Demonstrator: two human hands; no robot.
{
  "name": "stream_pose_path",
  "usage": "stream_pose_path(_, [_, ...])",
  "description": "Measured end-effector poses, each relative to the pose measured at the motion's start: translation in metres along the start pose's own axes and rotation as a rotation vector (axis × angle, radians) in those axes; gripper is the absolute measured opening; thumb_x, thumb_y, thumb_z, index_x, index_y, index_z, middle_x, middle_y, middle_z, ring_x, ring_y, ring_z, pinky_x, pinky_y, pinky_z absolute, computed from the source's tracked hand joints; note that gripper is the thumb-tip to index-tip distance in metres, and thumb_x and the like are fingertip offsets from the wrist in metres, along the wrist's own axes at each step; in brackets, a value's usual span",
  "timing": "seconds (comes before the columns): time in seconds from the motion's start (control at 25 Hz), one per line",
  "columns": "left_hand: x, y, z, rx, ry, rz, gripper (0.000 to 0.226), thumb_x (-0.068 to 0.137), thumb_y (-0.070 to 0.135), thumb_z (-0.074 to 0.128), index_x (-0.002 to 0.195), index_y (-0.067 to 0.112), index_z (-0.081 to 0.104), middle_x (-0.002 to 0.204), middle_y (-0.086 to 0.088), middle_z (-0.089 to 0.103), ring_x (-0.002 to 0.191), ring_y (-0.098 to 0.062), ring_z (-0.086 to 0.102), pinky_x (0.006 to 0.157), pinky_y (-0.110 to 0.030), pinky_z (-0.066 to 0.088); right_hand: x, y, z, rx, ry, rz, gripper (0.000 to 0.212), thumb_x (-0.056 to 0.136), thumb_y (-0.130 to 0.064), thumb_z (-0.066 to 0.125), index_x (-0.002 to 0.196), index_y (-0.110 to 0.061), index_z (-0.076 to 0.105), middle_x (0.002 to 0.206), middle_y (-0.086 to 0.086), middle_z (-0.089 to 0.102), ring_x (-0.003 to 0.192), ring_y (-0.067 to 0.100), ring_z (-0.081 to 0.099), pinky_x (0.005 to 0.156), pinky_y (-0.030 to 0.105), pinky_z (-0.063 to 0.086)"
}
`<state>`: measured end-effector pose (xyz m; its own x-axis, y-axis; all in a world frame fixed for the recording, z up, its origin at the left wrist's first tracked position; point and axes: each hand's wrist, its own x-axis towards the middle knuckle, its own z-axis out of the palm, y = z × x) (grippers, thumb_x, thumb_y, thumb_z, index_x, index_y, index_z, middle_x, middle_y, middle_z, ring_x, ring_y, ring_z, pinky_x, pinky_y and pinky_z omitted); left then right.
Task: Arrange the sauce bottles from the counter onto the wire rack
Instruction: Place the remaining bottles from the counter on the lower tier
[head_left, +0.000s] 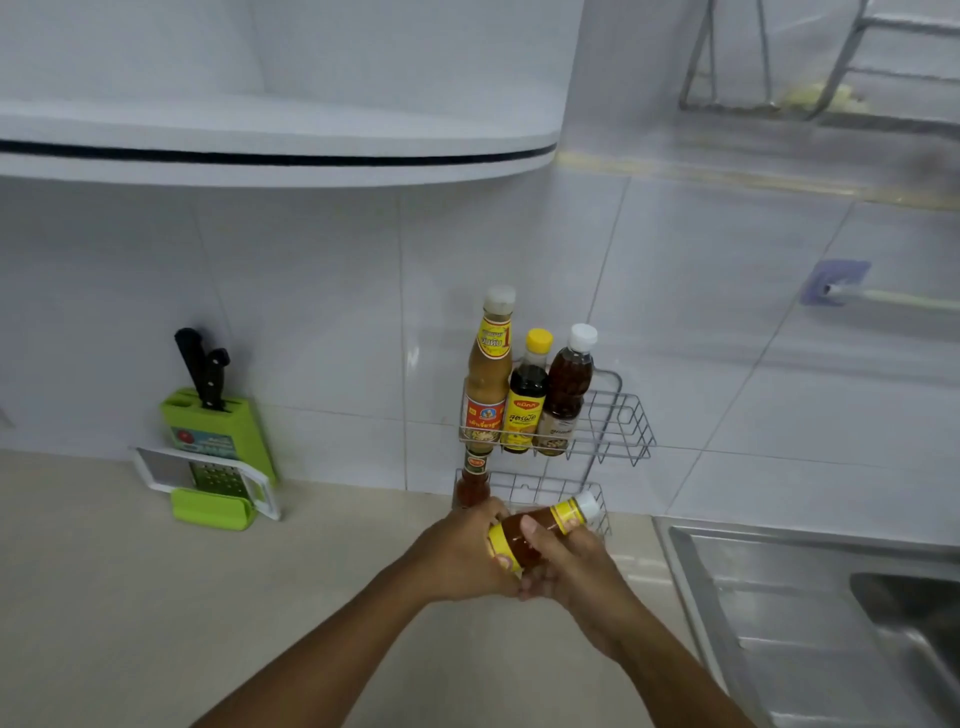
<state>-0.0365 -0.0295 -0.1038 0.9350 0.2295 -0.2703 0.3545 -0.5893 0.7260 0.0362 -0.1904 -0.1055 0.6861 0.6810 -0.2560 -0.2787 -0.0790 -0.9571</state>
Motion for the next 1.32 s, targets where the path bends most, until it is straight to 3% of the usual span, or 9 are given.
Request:
stream_pose_path(0.08, [0.016,-0.013,-0.005,-0.061,-0.086,-0.019,0.078,0.054,0.040,0.089,0.119,0.036,0.046,0.112,0.010,0.062,0.095,-0.009,0.065,0.074,-0.029,0.059,0.014,0.006,-0.008,-0.090,0.112,-0.074,0.038,0.085,-0.032,0.076,0.111,-0.005,0.072,0.094,0.019,0.079,0.070,0.029,0.076,0.073,0.046,0.064])
stream_pose_path(0.16, [0.038,-0.039,-0.011,-0.064,-0.108,-0.090,0.093,0.058,0.038,0.091,0.134,0.029,0.038,0.128,0.004,0.058,0.112,-0.014,0.060,0.090,-0.033,0.056,0.034,0.013,-0.019,-0.173,0.281,-0.148,0.028,0.084,-0.026,0.081,0.107,-0.012,0.075,0.096,0.014,0.080,0.081,0.025,0.079,0.074,0.041,0.066])
stream_pose_path(0.32, [0.068,-0.078,-0.008,-0.193,-0.050,-0.280,0.081,0.082,0.020,0.072,0.150,0.017,0.029,0.136,-0.009,0.053,0.123,-0.026,0.056,0.100,-0.039,0.052,0.069,0.028,-0.033,-0.438,0.468,-0.243,0.037,0.079,-0.023,0.087,0.114,-0.022,0.072,0.099,-0.007,0.075,0.087,-0.004,0.072,0.072,0.012,0.058])
stream_pose_path(0.4, [0.077,-0.082,0.000,-0.279,-0.005,-0.310,0.080,0.085,0.014,0.068,0.153,0.016,0.025,0.146,-0.015,0.048,0.131,-0.031,0.052,0.099,-0.036,0.051,0.085,0.033,-0.036,-0.547,0.499,-0.264,0.042,0.076,-0.024,0.089,0.114,-0.022,0.072,0.098,-0.011,0.071,0.088,-0.001,0.069,0.074,0.012,0.054])
stream_pose_path(0.64, [0.096,-0.087,0.015,-0.310,0.014,-0.281,0.083,0.067,0.029,0.057,0.148,0.030,0.038,0.141,-0.006,0.058,0.126,-0.028,0.056,0.104,-0.042,0.050,0.119,0.042,-0.034,-0.647,0.430,-0.209,0.043,0.075,-0.023,0.090,0.113,-0.022,0.069,0.103,-0.003,0.069,0.092,0.010,0.066,0.079,0.023,0.054])
stream_pose_path(0.84, [0.101,-0.097,0.016,-0.255,-0.002,-0.285,0.083,0.076,0.007,0.057,0.151,0.031,0.032,0.142,-0.006,0.058,0.127,-0.028,0.057,0.101,-0.038,0.053,0.140,0.038,-0.029,-0.793,0.402,-0.089,0.032,0.079,-0.032,0.085,0.103,-0.025,0.064,0.079,0.001,0.071,0.074,0.019,0.067,0.063,0.028,0.047])
stream_pose_path(1.04, [0.103,-0.114,0.010,-0.266,-0.078,-0.275,0.096,0.074,-0.001,0.055,0.156,0.031,0.018,0.151,-0.007,0.048,0.135,-0.029,0.050,0.105,-0.044,0.051,0.154,0.037,-0.022,-0.904,0.314,-0.122,0.032,0.082,-0.033,0.082,0.105,-0.016,0.067,0.090,-0.004,0.068,0.085,0.018,0.063,0.063,0.022,0.041])
stream_pose_path(1.16, [0.104,-0.116,0.009,-0.260,-0.091,-0.266,0.096,0.077,-0.004,0.055,0.157,0.029,0.014,0.153,-0.009,0.045,0.138,-0.030,0.047,0.105,-0.045,0.051,0.158,0.043,-0.023,-0.932,0.275,-0.110,0.033,0.084,-0.034,0.079,0.109,-0.016,0.067,0.100,0.002,0.075,0.092,0.022,0.068,0.072,0.029,0.048])
stream_pose_path(1.32, [0.101,-0.118,0.010,-0.256,-0.093,-0.256,0.097,0.080,-0.005,0.055,0.158,0.031,0.009,0.158,-0.010,0.037,0.140,-0.032,0.044,0.103,-0.046,0.052,0.158,0.047,-0.023,-0.985,0.237,-0.138,0.034,0.089,-0.035,0.075,0.114,-0.014,0.065,0.106,0.004,0.075,0.089,0.016,0.063,0.070,0.027,0.045])
